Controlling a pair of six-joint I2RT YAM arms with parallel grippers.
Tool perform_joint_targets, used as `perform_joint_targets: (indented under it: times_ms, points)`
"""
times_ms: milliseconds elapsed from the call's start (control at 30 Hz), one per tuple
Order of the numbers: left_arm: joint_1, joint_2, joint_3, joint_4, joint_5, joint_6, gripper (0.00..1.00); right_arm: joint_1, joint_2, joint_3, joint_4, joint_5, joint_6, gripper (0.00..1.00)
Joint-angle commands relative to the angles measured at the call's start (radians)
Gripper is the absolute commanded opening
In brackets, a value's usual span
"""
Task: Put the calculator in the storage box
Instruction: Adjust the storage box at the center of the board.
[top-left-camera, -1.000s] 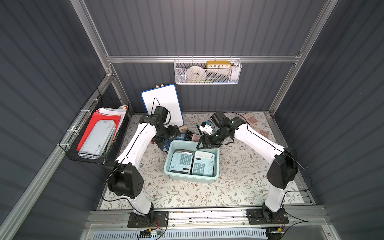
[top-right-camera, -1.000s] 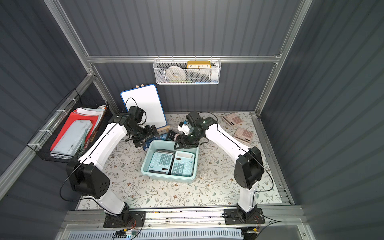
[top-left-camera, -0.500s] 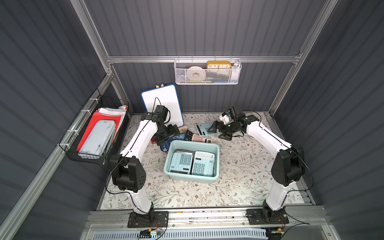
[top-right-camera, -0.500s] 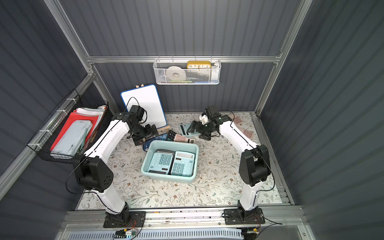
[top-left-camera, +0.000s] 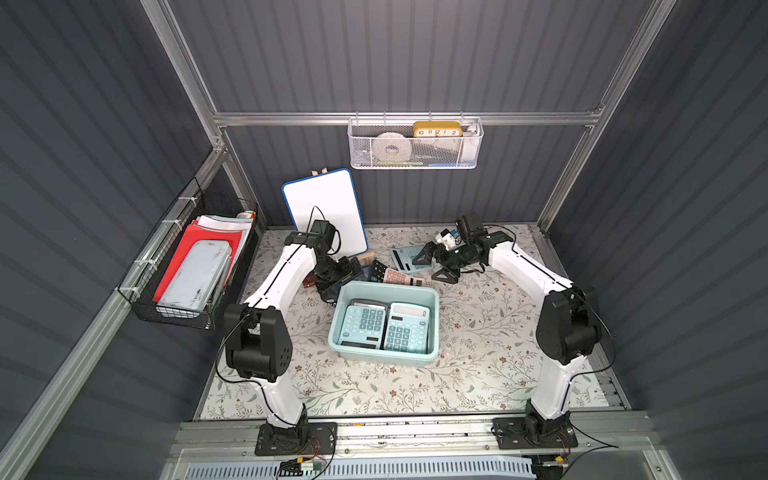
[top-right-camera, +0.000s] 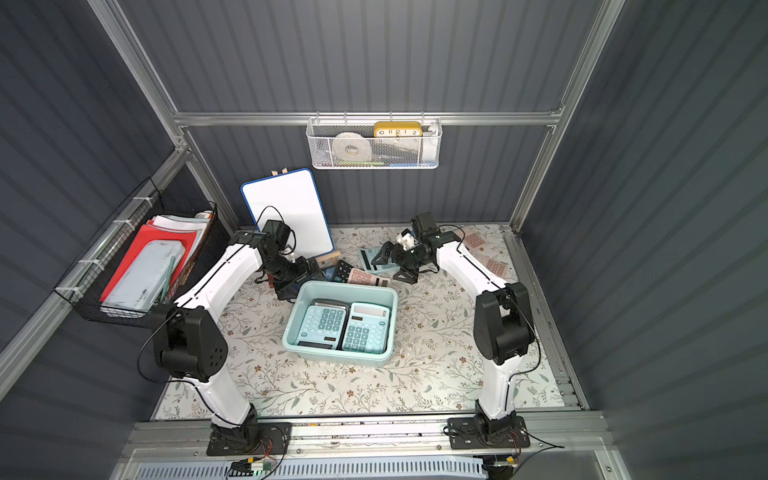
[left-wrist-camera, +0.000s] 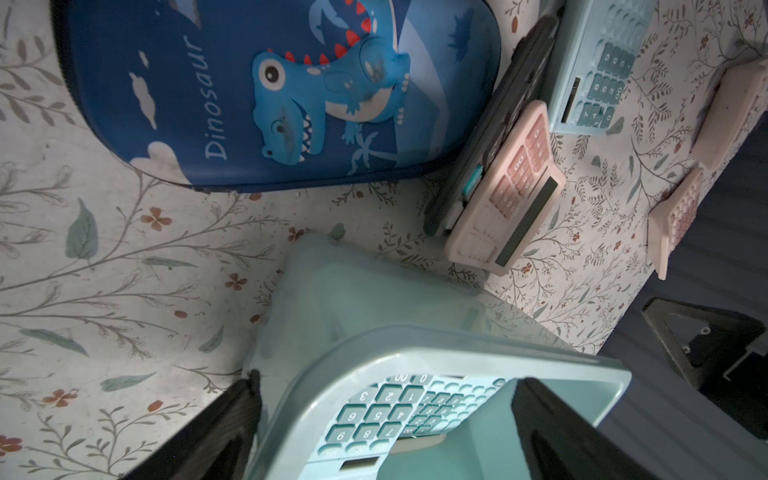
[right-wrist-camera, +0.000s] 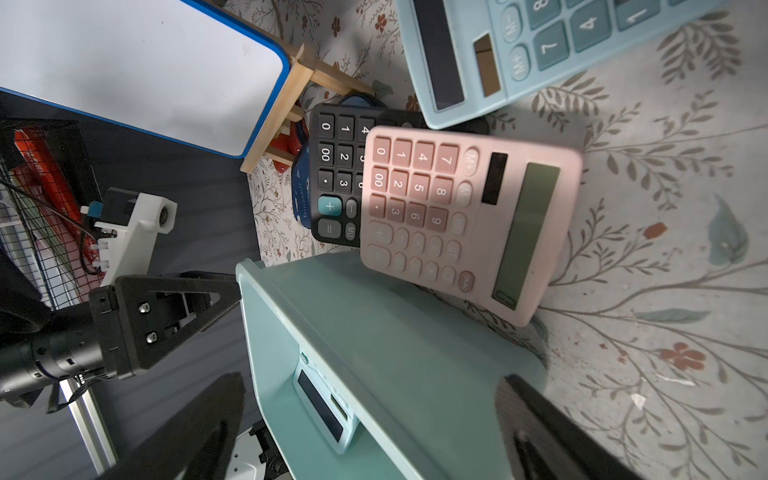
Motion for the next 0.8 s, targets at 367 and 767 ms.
perform_joint_targets:
  times_ms: [367, 767]
  points:
    - [-0.111, -0.112, -0.046, -0.092, 0.089, -0.060, 0.99, -0.062, -0.060, -0.074, 0.014, 0.012, 0.051, 0.99]
    - [-0.084, 0.052, 0.260, -0.150, -0.154, -0.019, 0.99, -0.085, 0.031, 0.030, 0.085, -0.048, 0.123, 0.92]
